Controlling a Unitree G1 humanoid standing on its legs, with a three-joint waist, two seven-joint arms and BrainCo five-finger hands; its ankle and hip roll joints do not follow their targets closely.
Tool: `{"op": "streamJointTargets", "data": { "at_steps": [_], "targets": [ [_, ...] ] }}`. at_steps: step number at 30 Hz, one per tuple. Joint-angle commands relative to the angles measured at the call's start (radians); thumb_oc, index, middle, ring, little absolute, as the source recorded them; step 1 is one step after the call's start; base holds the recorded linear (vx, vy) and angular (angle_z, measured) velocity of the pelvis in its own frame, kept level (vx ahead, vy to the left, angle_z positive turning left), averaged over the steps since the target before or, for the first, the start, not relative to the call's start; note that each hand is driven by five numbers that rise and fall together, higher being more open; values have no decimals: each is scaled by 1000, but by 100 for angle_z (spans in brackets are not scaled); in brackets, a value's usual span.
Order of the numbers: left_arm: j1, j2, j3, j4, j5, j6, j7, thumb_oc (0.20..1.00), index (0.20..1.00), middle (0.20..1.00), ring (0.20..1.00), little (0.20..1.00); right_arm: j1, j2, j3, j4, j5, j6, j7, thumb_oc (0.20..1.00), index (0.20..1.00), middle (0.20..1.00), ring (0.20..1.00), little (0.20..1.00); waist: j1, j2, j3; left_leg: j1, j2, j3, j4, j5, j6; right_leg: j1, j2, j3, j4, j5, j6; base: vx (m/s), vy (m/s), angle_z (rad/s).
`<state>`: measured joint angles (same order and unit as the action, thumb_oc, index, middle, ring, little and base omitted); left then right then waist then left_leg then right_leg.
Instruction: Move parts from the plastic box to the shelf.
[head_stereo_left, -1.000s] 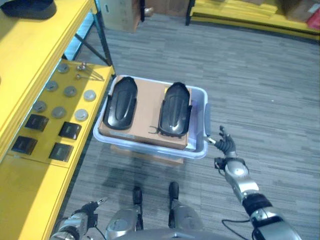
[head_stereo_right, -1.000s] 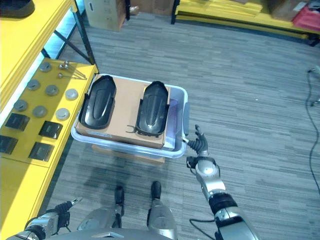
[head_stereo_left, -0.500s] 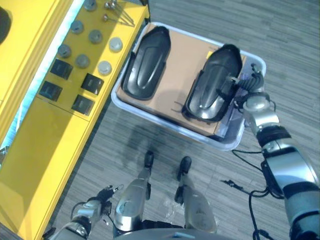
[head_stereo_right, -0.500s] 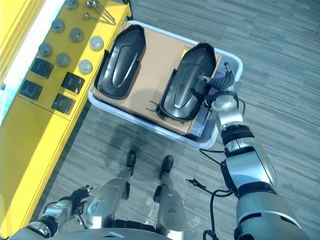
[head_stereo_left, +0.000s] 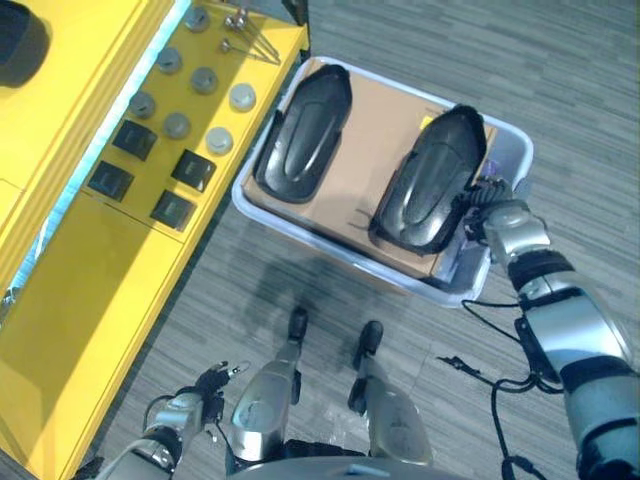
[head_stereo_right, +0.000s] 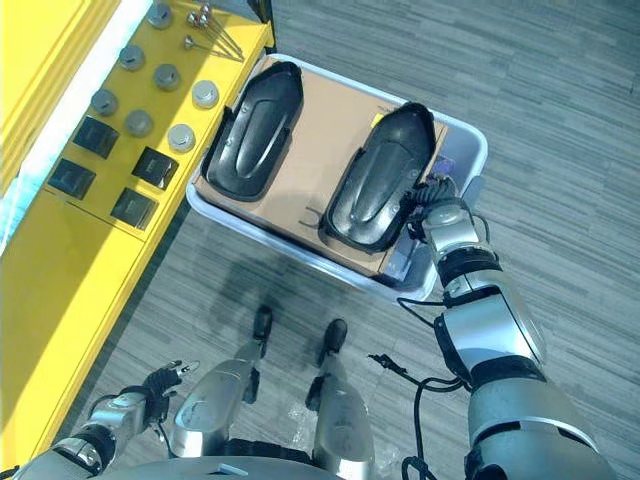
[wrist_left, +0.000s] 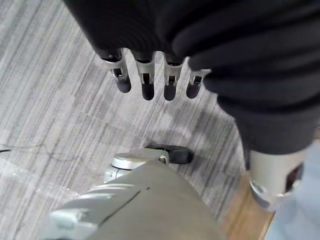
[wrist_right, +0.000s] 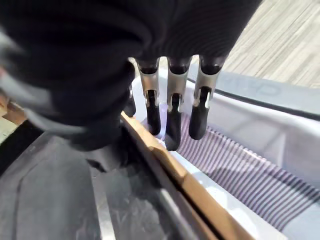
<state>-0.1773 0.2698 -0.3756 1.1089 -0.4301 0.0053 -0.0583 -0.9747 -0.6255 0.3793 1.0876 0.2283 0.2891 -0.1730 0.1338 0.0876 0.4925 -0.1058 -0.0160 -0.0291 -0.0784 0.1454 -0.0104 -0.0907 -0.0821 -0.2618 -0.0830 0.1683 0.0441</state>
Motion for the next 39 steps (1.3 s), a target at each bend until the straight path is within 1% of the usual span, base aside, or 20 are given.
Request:
{"op": "streamJointTargets", "data": {
  "at_steps": [1,2,4,6,8,10,11,12,13,15,16,17,19,20,22,25,28,31,34,39],
  "targets": [
    [3,9,-63,34,19,-58,9,1000,1000,1000,1000,1000,103,26,61,77,19,10,-12,200,200,200,200,200,7,-15,-78,-25,3,22,-9,-88,-21,11,-39,17,25,-128,29,0,0,0],
    [13,14,-58,21,33,-62,29,1000,1000,1000,1000,1000,133,15,41,78,24,-60,-31,200,200,200,200,200,7,-18,-95,-10,3,21,-9,-91,-23,27,-40,15,20,-125,32,0,0,0],
    [20,23,-52,3,41,-110,64,1000,1000,1000,1000,1000,155,6,25,57,45,-136,-45,200,200,200,200,200,4,-24,-114,6,5,20,-9,-92,-25,46,-38,15,14,-124,33,1,-25,6],
    [25,39,-35,-52,33,-124,125,1000,1000,1000,1000,1000,191,-3,5,-6,0,-189,-76,200,200,200,200,200,-1,-29,-135,24,6,22,-9,-96,-28,67,-38,16,6,-123,38,5,-32,3],
    [39,68,2,-175,28,-87,181,1000,1000,1000,1000,1000,265,-33,-10,-162,3,-219,-124,200,200,200,200,200,-11,-39,-163,46,9,24,-9,-96,-32,91,-36,15,2,-122,42,-11,-54,0],
    [59,96,32,-286,31,-85,235,1000,1000,1000,1000,1000,338,-61,-44,-283,-33,-264,-155,200,200,200,200,200,-19,-49,-185,65,11,27,-9,-98,-34,112,-34,12,0,-122,45,-23,-80,0],
    [65,120,48,-384,25,-40,259,1000,1000,1000,1000,1000,384,-78,-72,-361,-45,-290,-168,200,200,200,200,200,-23,-56,-202,78,13,30,-9,-99,-35,126,-33,11,-2,-121,47,-17,-122,0],
    [82,154,64,-508,19,-32,302,1000,1000,1000,1000,1000,445,-95,-106,-481,-98,-319,-205,200,200,200,200,200,-28,-65,-225,98,16,34,-9,-103,-34,149,-30,9,-4,-124,49,-15,-98,1],
    [83,156,64,-514,20,-36,304,1000,1000,1000,1000,1000,450,-96,-109,-487,-96,-317,-206,200,200,200,200,200,-29,-66,-229,96,16,34,-9,-101,-34,146,-30,8,-4,-122,49,-6,-89,2],
    [76,192,90,-634,26,-10,316,1000,1000,1000,1000,1000,498,-112,-140,-601,-162,-342,-221,200,200,200,200,200,-35,-74,-252,118,17,38,-9,-107,-30,166,-27,9,-4,-127,50,-8,-52,-2],
    [73,199,93,-654,29,-36,318,1000,1000,1000,1000,1000,506,-115,-146,-620,-187,-359,-224,200,200,200,200,200,-37,-76,-258,117,17,39,-9,-106,-29,165,-27,9,-4,-125,51,-3,-56,-6],
    [58,225,135,-814,5,-21,333,1000,1000,1000,1000,1000,549,-140,-177,-762,-272,-351,-236,200,200,200,200,200,-44,-85,-282,136,18,43,-9,-111,-24,181,-25,13,-4,-130,51,-13,-51,-5],
    [37,255,198,-1005,6,-88,324,1000,1000,1000,1000,1000,599,-167,-218,-916,-385,-388,-290,200,200,200,200,200,-53,-94,-304,156,19,47,-9,-117,-15,197,-23,21,-4,-136,52,-49,-75,-3],
    [12,262,226,-1100,-18,-94,297,1000,1000,1000,1000,1000,606,-183,-236,-994,-455,-406,-338,200,200,200,200,200,-56,-100,-312,171,18,43,-9,-127,-9,211,-18,29,-4,-143,51,-76,-72,-1],
    [-12,260,234,-1147,-35,-88,270,1000,1000,1000,1000,1000,599,-197,-246,-1033,-485,-426,-374,200,200,200,200,200,-59,-105,-322,174,17,42,-9,-127,-6,214,-17,33,-4,-140,51,-61,-56,-5],
    [-66,247,200,-1190,-56,-44,178,1000,1000,1000,1000,1000,554,-217,-255,-1104,-550,-452,-446,200,200,200,200,200,-70,-113,-342,190,18,46,-9,-139,-2,224,-11,42,-1,-145,52,-47,-41,-3],
    [-110,221,139,-1188,-39,-4,174,1000,1000,1000,1000,1000,506,-219,-249,-1153,-583,-460,-477,200,200,200,200,200,-82,-116,-353,205,16,51,-9,-157,5,233,-4,58,2,-156,47,-35,-11,-8],
    [-159,181,73,-1166,-109,57,160,1000,1000,1000,1000,1000,441,-210,-222,-1197,-603,-445,-478,200,200,200,200,200,-91,-119,-362,223,14,55,-9,-175,12,242,-1,73,5,-168,46,-16,-5,-17],
    [-194,133,15,-1138,-151,88,171,1000,1000,1000,1000,1000,396,-182,-173,-1224,-600,-428,-469,200,200,200,200,200,-100,-120,-372,236,12,62,-9,-188,16,248,-1,85,5,-171,49,-3,0,-10],
    [-239,92,-34,-1110,-148,93,192,1000,1000,1000,1000,1000,357,-130,-105,-1210,-609,-435,-473,200,200,200,200,200,-105,-117,-377,244,13,68,-9,-194,19,252,-3,92,4,-172,53,-5,11,-8]
  ]
}}
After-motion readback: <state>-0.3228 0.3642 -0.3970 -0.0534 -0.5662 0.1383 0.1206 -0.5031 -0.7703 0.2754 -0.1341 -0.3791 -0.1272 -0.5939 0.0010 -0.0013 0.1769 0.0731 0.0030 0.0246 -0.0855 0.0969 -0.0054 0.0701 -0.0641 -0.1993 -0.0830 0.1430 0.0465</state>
